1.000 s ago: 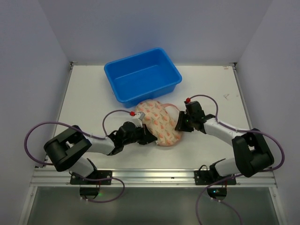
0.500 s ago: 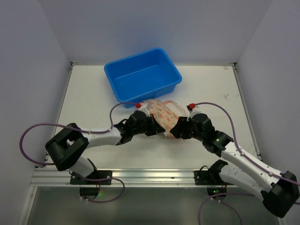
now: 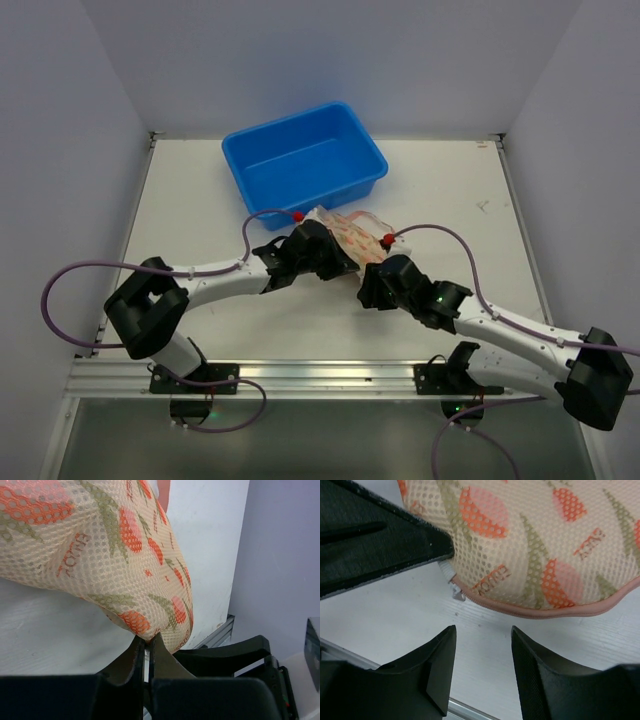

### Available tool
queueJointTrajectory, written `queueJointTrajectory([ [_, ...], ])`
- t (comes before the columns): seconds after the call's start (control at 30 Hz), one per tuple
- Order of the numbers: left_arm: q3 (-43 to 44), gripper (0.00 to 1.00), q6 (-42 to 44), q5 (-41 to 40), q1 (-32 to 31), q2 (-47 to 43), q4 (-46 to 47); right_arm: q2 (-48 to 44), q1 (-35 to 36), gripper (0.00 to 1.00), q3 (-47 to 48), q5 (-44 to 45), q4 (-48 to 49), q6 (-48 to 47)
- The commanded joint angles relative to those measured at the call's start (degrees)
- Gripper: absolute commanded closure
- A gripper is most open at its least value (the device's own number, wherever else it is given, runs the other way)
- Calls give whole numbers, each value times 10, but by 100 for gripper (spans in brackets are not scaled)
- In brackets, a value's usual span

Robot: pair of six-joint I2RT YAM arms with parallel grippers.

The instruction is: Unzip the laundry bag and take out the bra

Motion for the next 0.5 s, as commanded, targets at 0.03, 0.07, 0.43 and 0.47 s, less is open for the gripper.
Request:
queueJointTrajectory([
  [0.03,19,100,-28,-27,0,-2,-20,11,5,51,35,77,12,25],
  [0.07,19,100,-29,-28,0,-3,-21,11,6,51,35,79,18,22],
  [0.43,33,100,-35,-27,0,-1,-20,49,5,57,31,67,119,12],
  [0.47,33,100,-35,-27,0,-2,-20,53,5,57,33,67,120,11],
])
